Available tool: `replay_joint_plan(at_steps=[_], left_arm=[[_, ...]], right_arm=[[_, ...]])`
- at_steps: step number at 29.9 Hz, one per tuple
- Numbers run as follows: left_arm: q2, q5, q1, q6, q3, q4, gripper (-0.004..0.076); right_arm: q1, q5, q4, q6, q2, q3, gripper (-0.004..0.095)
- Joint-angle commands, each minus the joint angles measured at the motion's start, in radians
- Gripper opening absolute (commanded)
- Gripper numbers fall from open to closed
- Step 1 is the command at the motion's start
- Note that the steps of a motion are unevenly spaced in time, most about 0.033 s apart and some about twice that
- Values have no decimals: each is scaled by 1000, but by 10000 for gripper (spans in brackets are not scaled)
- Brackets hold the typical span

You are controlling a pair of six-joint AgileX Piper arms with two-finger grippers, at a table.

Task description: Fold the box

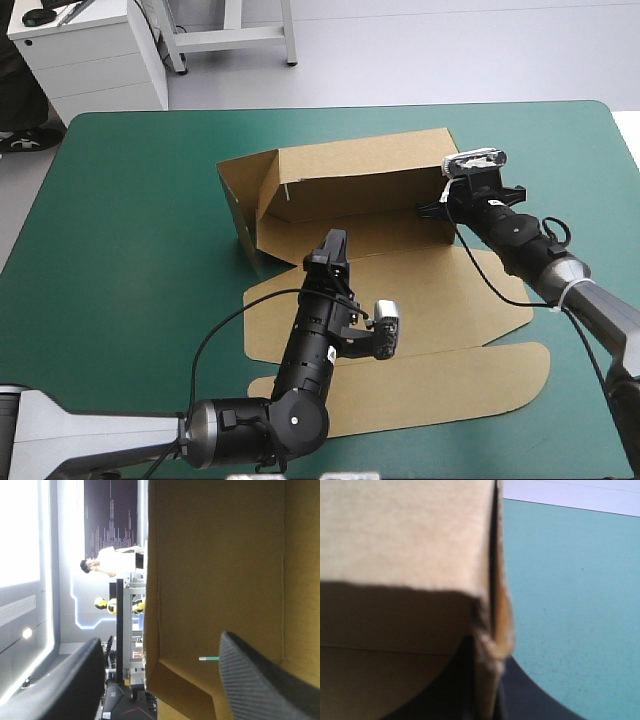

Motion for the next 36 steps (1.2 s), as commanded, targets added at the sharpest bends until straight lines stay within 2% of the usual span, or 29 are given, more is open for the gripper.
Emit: replay_joint_plan(at_steps=[1,4,5,9,14,17,19,26,30,36], left_arm=[[-36,44,-16,28,-25,7,338],[-40,-13,-14,222,-25,-74,62],[-40,-41,-7,300,-25,-111,-4],[-54,-152,40,487,-67,-340,7],[-100,-260,192,717,-231,-786,7],[-116,-241,317,900,-352,-1040,7],[-123,-215,409,963,-428,-1161,7],[-143,-191,768,977,-618,-1455,6],[-167,-208,962,977,-627,-1607,6],[-176,-130,1313,977,-622,-1958,6]], right_arm=[[-3,-29,2,-3,-27,-45,-20],[-3,-29,2,-3,-23,-45,-20],[-3,-29,2,-3,-23,-45,-20],[-3,-29,2,-3,-23,-45,-20],[-3,-29,2,-3,-23,-45,-20],[-3,-29,2,-3,-23,-45,-20],[-3,-29,2,-3,-23,-45,-20],[-3,-29,2,-32,-23,-45,-20],[-3,-25,2,-51,-23,-45,-20],[-3,-25,2,-51,-23,-45,-20]])
